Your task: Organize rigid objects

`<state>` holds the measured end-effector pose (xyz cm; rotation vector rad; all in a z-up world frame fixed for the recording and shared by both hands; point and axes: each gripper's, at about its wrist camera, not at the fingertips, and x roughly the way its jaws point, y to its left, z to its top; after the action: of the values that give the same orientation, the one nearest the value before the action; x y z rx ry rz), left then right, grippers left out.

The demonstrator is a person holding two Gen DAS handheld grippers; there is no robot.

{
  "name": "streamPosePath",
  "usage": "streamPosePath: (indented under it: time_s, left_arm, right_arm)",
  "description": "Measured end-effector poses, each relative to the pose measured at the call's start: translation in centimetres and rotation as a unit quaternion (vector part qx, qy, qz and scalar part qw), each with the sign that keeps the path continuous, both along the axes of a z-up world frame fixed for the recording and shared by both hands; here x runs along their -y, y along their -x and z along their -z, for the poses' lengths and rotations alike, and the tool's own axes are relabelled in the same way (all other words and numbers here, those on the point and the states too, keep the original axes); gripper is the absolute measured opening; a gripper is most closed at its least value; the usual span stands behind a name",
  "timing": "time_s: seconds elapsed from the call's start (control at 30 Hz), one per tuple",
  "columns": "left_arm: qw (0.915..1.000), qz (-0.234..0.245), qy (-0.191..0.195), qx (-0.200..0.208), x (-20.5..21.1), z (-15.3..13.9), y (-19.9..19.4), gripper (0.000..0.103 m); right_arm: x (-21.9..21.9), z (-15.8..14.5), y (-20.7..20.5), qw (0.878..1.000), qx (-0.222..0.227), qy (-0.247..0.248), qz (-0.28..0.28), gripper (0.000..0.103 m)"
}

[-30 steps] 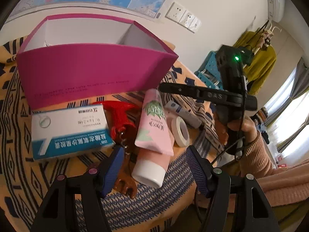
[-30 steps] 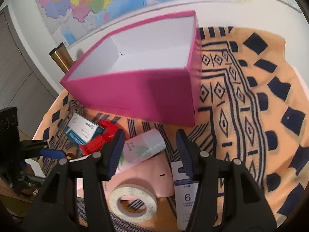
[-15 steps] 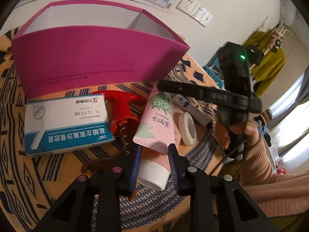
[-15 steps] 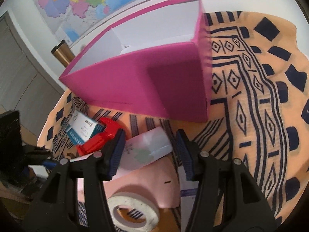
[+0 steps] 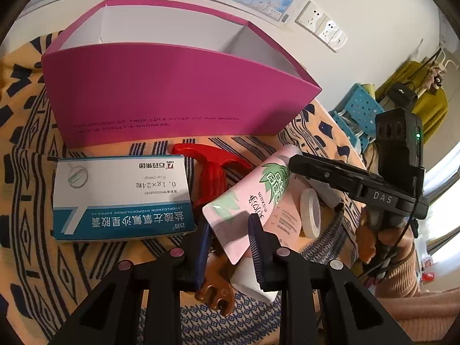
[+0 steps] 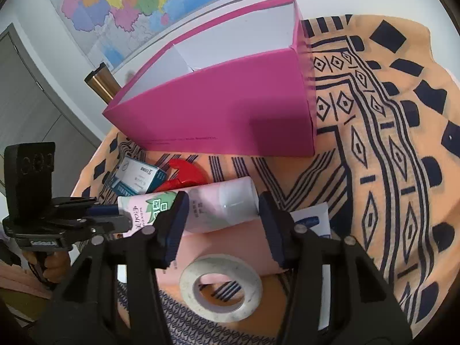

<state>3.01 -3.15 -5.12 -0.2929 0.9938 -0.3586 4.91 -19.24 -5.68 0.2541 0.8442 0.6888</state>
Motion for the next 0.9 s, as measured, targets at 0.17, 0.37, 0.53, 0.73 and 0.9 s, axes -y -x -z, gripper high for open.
streamPosePath:
  time_s: [0.17,0.37,0.53,0.73,0.9]
  left_arm:
    - [0.9999,-0.008,0.000,0.014,-0.3,-0.8,0.0,0.025]
    - [0.9989,-0.005,-0.002,0.047,-0.5,-3.0,0.0,0.025]
    - [0.9968,0.001,-0.004,0.080,-0.4,-5.2,-0.5,0.025]
    - [0.9919,0.004,-0.003,0.127,-0.4,-8.6,-1.9,0.025]
    - [0.9888,0.000,-0.013,0.149,-0.6,-10.4,-3.8,0.027]
  right_arm:
    - [-0.1,-0.3,0.5,1.000,0.004,-0.002,0.005,0.051]
    - [0.1,-2.3,1.3,0.999,0.031,-0.004,0.013,0.051]
    - [0.5,-4.5,1.7,0.998,0.060,-0.004,0.021,0.051]
    - [0.9,-7.6,1.4,0.995,0.101,-0.003,0.029,0.051]
    - [1.3,-9.5,0.2,0.992,0.120,-0.009,0.036,0.051]
